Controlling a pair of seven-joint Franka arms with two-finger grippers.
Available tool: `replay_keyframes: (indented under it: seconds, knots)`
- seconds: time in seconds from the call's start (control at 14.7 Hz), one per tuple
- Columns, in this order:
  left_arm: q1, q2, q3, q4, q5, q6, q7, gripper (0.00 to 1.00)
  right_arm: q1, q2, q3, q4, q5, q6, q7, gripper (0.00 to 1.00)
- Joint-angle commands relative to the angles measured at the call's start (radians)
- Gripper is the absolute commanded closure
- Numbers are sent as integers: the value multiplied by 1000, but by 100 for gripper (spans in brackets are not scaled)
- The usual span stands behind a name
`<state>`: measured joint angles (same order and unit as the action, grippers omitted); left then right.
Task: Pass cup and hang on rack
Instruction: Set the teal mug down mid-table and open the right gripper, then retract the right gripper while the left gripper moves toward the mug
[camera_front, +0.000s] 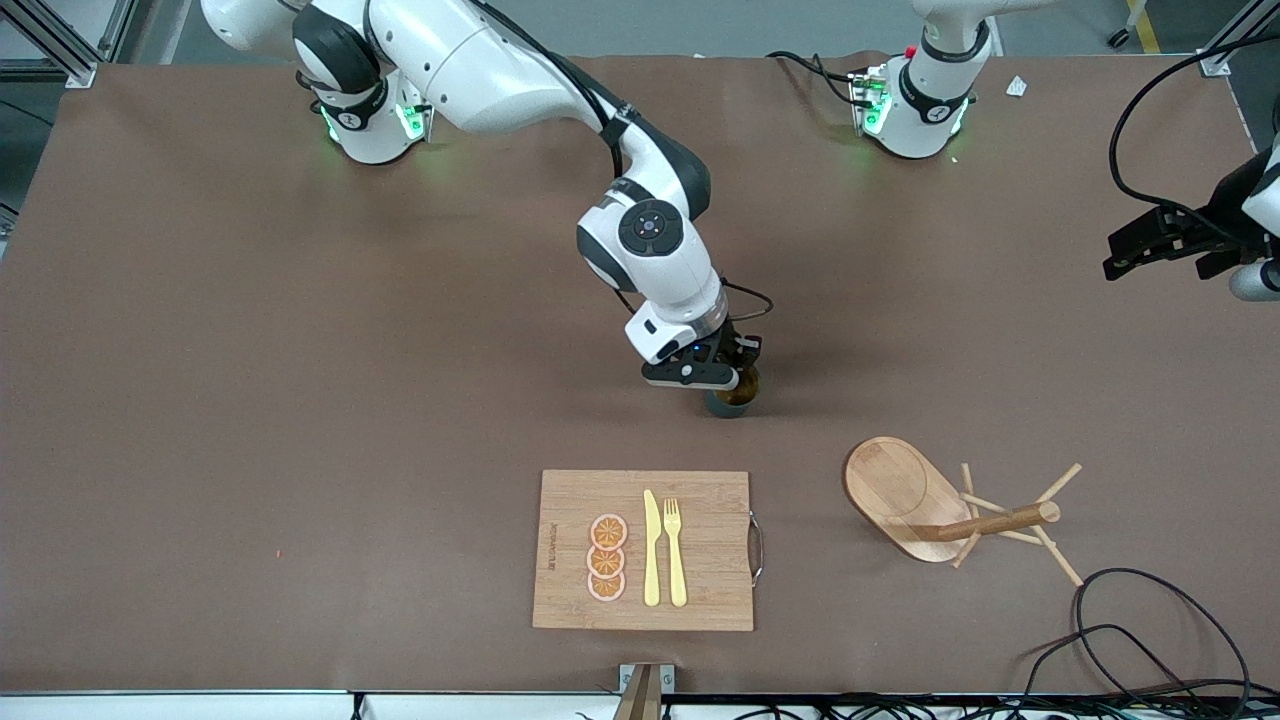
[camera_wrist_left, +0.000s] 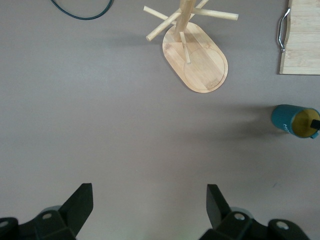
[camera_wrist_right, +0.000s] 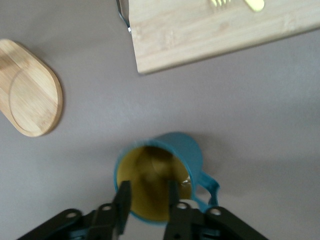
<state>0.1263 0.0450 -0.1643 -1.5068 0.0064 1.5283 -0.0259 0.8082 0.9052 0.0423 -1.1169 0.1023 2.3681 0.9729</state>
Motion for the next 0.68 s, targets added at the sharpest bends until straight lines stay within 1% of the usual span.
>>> replay_keyframes:
  seconds: [0.0, 0.14, 0.2, 0.27, 0.41, 0.48, 0.61]
  knots:
    - [-5, 6, -4, 5, 18, 9, -5, 0, -9, -38, -24, 8, -36, -19, 10, 0]
    - [-10, 6, -4, 8, 18, 9, -6, 0, -44, -64, -54, 12, -46, -102, 6, 0]
    - [-10, 6, -4, 10, 18, 9, -6, 0, -84, -84, -62, 12, -46, -136, -9, 0]
    - [-10, 6, -4, 10, 18, 9, -9, 0, -131, -121, -64, 11, -43, -162, -60, 0]
    - [-13, 6, -10, 8, 17, 7, -11, 0, -232, -158, -62, 11, -27, -210, -178, 0]
    - [-16, 6, -17, 3, 17, 6, -12, 0, -301, -184, -53, 11, -27, -249, -241, 0]
    - [-30, 6, -47, 3, 17, 3, -64, 0, -406, -213, -53, 8, -26, -312, -409, 0]
